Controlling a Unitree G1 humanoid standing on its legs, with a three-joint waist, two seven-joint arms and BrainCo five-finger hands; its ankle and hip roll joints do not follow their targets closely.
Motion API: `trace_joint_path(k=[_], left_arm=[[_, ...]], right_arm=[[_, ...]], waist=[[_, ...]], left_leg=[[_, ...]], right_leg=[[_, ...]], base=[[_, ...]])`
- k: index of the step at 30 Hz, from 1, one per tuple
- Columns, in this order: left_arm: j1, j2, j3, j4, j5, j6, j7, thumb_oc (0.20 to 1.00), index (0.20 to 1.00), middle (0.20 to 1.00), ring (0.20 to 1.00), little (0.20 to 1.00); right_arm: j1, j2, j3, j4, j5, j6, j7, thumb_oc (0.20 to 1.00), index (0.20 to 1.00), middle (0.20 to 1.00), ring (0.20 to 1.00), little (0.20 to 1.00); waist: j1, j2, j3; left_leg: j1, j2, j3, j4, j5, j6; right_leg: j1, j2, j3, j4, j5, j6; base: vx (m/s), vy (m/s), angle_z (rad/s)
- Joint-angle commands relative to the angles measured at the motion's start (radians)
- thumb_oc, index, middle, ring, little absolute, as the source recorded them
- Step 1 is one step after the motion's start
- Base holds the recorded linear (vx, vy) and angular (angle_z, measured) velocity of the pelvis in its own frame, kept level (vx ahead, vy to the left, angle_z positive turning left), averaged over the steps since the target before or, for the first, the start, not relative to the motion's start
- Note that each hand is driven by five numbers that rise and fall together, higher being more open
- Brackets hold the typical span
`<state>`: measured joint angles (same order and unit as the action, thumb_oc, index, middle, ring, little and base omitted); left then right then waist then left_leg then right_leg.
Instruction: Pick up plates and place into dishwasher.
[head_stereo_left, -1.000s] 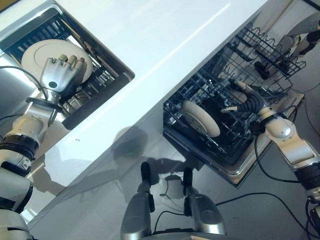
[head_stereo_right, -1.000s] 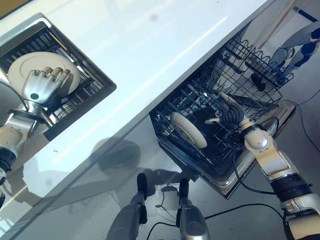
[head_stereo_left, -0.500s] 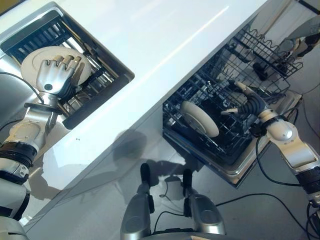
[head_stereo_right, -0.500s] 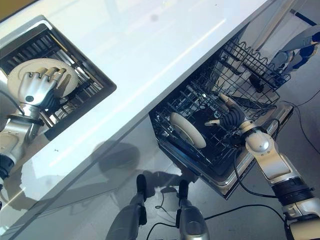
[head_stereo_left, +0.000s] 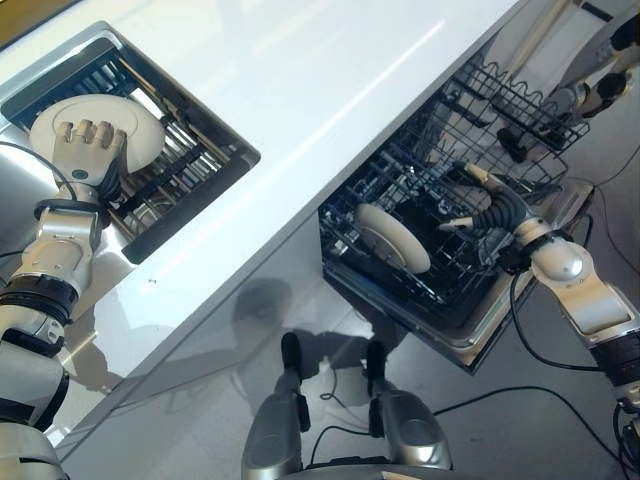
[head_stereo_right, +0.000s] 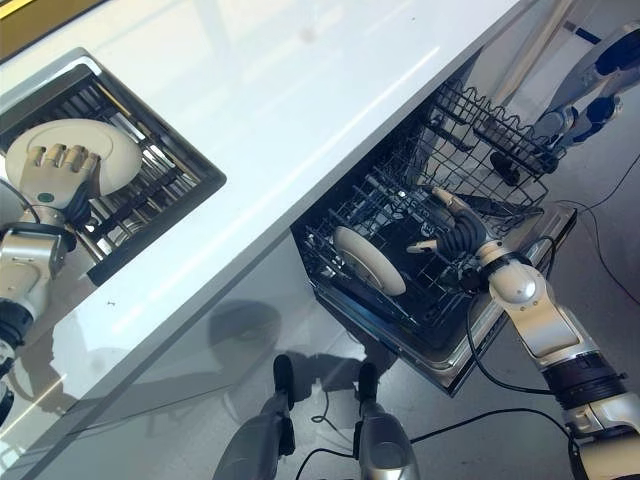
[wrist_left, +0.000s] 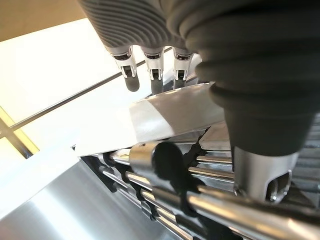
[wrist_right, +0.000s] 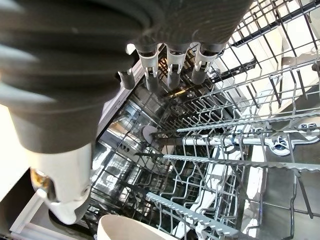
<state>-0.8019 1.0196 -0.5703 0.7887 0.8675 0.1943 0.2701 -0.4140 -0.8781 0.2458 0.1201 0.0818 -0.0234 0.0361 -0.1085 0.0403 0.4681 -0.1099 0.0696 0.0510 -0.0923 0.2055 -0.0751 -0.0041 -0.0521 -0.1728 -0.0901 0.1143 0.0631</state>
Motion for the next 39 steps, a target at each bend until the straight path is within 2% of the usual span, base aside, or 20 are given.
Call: trace_joint_path(k=[1,5,10,14,20,23,28,29,30,36,39], left_arm=[[0.044,-0.022,-0.065,0.186,0.119,0.074,-0.184,1.0,1.0,1.0,1.0,1.0],[0.053,-0.053,-0.076,0.203,0.223,0.136,-0.242,1.0,1.0,1.0,1.0,1.0],[0.05,-0.069,-0.079,0.208,0.386,0.219,-0.263,1.0,1.0,1.0,1.0,1.0],[0.033,-0.059,-0.075,0.219,0.44,0.268,-0.241,1.0,1.0,1.0,1.0,1.0],[0.007,-0.061,-0.07,0.246,0.361,0.3,-0.193,1.0,1.0,1.0,1.0,1.0],[-0.034,-0.069,-0.073,0.291,0.199,0.318,-0.12,1.0,1.0,1.0,1.0,1.0],[-0.095,-0.06,-0.067,0.335,0.055,0.301,-0.035,1.0,1.0,1.0,1.0,1.0],[-0.109,-0.054,-0.068,0.341,0.03,0.283,-0.014,0.533,0.533,0.533,0.533,0.533],[-0.121,-0.053,-0.071,0.345,0.026,0.271,-0.006,0.2,0.2,0.2,0.2,0.2],[-0.164,-0.046,-0.09,0.34,-0.014,0.202,0.07,0.2,0.2,0.2,0.2,0.2],[-0.166,-0.05,-0.095,0.343,-0.039,0.152,0.15,0.2,0.2,0.2,0.2,0.2]], right_arm=[[-0.071,-0.029,-0.012,-0.034,0.024,-0.039,-0.008,1.0,1.0,1.0,1.0,1.0],[-0.087,-0.021,0.0,-0.03,0.024,-0.026,-0.013,1.0,1.0,1.0,1.0,1.0],[-0.091,-0.018,0.004,-0.029,0.02,-0.022,-0.009,1.0,1.0,1.0,1.0,1.0],[-0.1,-0.024,0.004,-0.018,0.017,-0.026,0.001,1.0,1.0,1.0,1.0,1.0],[-0.126,-0.037,0.007,-0.008,0.022,-0.015,0.002,1.0,1.0,1.0,1.0,1.0],[-0.164,-0.052,0.025,0.008,0.022,-0.004,0.002,1.0,1.0,1.0,1.0,1.0],[-0.21,-0.058,0.047,0.017,0.016,0.008,-0.006,1.0,1.0,1.0,1.0,1.0],[-0.22,-0.061,0.053,0.016,0.018,0.008,-0.006,1.0,1.0,1.0,1.0,1.0],[-0.226,-0.061,0.057,0.015,0.018,0.008,-0.008,1.0,1.0,1.0,1.0,1.0],[-0.245,-0.057,0.069,0.01,0.013,0.011,-0.015,1.0,1.0,1.0,1.0,1.0],[-0.246,-0.053,0.069,0.011,0.002,0.015,-0.013,1.0,1.0,1.0,1.0,1.0]], waist=[[0.019,-0.066,-0.025],[0.02,-0.072,-0.021],[0.019,-0.079,-0.019],[0.019,-0.086,-0.012],[0.018,-0.092,0.004],[0.011,-0.1,0.015],[0.012,-0.113,0.028],[0.013,-0.115,0.03],[0.013,-0.117,0.031],[0.013,-0.113,0.03],[0.009,-0.106,0.025]], left_leg=[[0.048,-0.097,0.047,0.033,-0.188,0.059],[0.043,-0.096,0.048,0.035,-0.188,0.059],[0.04,-0.095,0.05,0.037,-0.19,0.06],[0.028,-0.094,0.054,0.041,-0.189,0.059],[0.005,-0.09,0.056,0.042,-0.182,0.057],[-0.016,-0.087,0.058,0.042,-0.175,0.055],[-0.047,-0.085,0.055,0.047,-0.168,0.053],[-0.052,-0.084,0.055,0.047,-0.166,0.052],[-0.055,-0.083,0.054,0.046,-0.165,0.052],[-0.059,-0.086,0.049,0.051,-0.167,0.051],[-0.057,-0.088,0.049,0.052,-0.168,0.05]], right_leg=[[-0.115,-0.017,0.011,0.097,-0.059,0.047],[-0.119,-0.016,0.01,0.096,-0.058,0.046],[-0.12,-0.015,0.01,0.096,-0.057,0.046],[-0.13,-0.013,0.014,0.096,-0.055,0.043],[-0.152,-0.008,0.019,0.098,-0.052,0.04],[-0.178,-0.002,0.025,0.103,-0.05,0.037],[-0.212,0.003,0.03,0.109,-0.046,0.036],[-0.217,0.004,0.03,0.11,-0.044,0.036],[-0.222,0.004,0.03,0.111,-0.044,0.037],[-0.228,-0.002,0.019,0.118,-0.046,0.039],[-0.227,-0.006,0.016,0.12,-0.048,0.039]], base=[[0.0,0.0,0.0],[0.0,0.0,0.0],[0.0,0.0,0.0],[-0.02,0.004,-0.01],[-0.05,0.03,-0.02],[-0.05,0.06,-0.01],[-0.05,0.022,-0.01],[-0.05,-0.006,0.0],[-0.05,-0.006,0.0],[-0.01,-0.001,0.0],[0.0,0.032,-0.03]])
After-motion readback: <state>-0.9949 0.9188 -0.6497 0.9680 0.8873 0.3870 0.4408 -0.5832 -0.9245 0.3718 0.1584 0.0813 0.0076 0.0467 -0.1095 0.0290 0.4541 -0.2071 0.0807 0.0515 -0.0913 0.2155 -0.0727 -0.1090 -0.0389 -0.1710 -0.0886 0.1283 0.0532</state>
